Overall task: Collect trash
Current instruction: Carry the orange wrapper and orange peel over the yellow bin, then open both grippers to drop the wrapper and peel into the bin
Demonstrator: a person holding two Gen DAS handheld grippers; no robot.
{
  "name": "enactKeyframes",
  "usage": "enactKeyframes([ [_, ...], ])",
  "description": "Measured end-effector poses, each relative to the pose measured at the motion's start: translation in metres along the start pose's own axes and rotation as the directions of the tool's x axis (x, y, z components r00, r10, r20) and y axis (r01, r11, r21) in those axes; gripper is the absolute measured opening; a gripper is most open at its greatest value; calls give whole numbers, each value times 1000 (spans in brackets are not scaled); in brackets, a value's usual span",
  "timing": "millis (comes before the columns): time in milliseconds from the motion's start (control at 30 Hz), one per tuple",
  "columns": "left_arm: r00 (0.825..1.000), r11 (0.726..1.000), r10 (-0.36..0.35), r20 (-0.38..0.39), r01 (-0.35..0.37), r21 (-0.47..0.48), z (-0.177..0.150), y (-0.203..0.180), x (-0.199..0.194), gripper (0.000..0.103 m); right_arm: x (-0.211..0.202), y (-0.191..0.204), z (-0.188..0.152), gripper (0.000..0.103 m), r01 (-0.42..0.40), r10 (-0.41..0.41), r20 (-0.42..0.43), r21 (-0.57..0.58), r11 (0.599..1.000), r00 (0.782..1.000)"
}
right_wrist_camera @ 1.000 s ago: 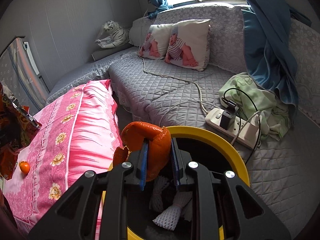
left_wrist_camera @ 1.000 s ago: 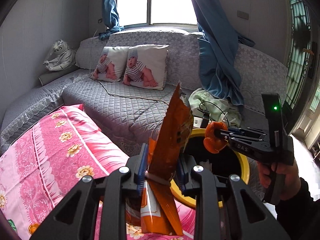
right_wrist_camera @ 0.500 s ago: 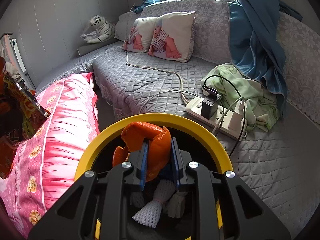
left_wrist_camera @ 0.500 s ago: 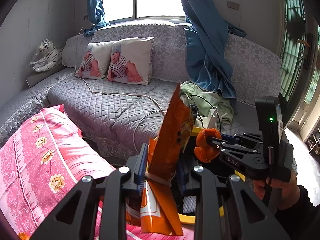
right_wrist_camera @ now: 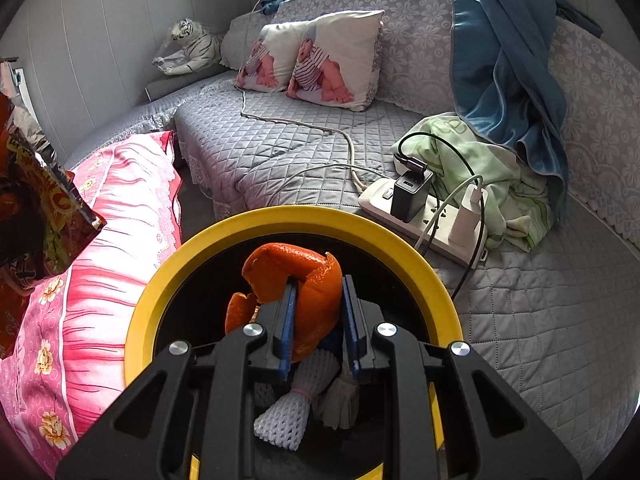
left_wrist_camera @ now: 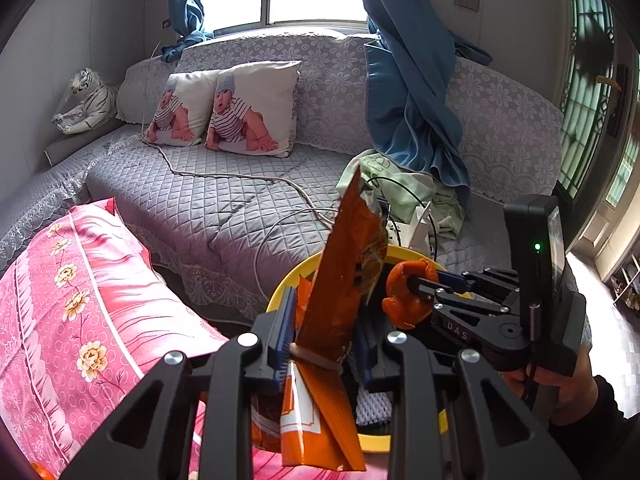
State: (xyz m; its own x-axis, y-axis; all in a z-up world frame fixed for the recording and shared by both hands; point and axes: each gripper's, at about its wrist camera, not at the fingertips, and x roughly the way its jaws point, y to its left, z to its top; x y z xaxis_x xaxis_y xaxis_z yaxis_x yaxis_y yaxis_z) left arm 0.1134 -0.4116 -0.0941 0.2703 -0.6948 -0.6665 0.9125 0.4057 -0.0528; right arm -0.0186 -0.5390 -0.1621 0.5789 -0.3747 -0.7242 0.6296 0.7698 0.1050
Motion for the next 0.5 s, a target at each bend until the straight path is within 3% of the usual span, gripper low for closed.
enactKeyframes([
  [500, 994, 999, 6, -106, -10, -39, -9, 4, 40, 25, 9, -1, -6, 20, 23, -24, -60, -12, 1000, 998],
])
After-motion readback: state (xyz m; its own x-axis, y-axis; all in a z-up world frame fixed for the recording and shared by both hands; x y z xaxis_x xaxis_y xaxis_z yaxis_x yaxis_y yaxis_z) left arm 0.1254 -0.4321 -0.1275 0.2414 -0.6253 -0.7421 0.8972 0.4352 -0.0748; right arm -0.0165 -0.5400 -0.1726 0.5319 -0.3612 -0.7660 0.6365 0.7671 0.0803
